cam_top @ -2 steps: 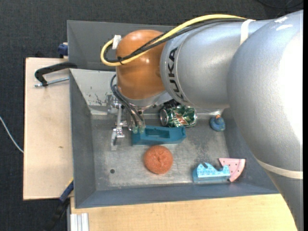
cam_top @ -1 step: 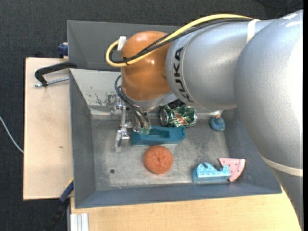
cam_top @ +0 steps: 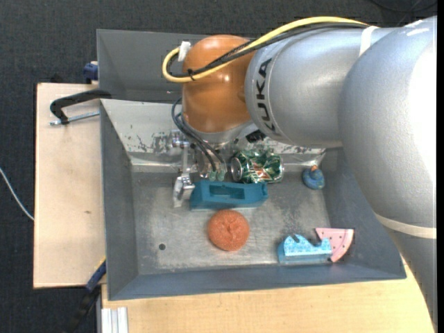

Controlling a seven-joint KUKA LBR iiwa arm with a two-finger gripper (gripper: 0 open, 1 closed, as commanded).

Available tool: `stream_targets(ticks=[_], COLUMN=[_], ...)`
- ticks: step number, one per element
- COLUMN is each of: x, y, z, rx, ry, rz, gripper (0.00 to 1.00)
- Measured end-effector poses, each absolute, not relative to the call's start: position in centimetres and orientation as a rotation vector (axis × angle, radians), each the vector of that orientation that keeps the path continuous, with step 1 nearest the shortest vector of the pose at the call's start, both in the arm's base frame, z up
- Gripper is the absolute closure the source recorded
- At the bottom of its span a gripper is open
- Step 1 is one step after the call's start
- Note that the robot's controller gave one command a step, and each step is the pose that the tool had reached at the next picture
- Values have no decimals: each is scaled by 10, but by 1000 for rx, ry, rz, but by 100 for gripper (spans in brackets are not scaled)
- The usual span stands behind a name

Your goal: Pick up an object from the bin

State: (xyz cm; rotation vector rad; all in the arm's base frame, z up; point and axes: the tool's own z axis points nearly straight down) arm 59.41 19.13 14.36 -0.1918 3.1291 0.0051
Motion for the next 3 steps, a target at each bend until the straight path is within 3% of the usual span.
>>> stream_targets(ticks=[1, 2, 3], x=[597, 601, 576], y=[132, 115, 103], z=[139, 123, 78], rx=[-409, -407, -547], ry=[3114, 3114, 3067], rz=[3, -4, 10], gripper=[0, 0, 100])
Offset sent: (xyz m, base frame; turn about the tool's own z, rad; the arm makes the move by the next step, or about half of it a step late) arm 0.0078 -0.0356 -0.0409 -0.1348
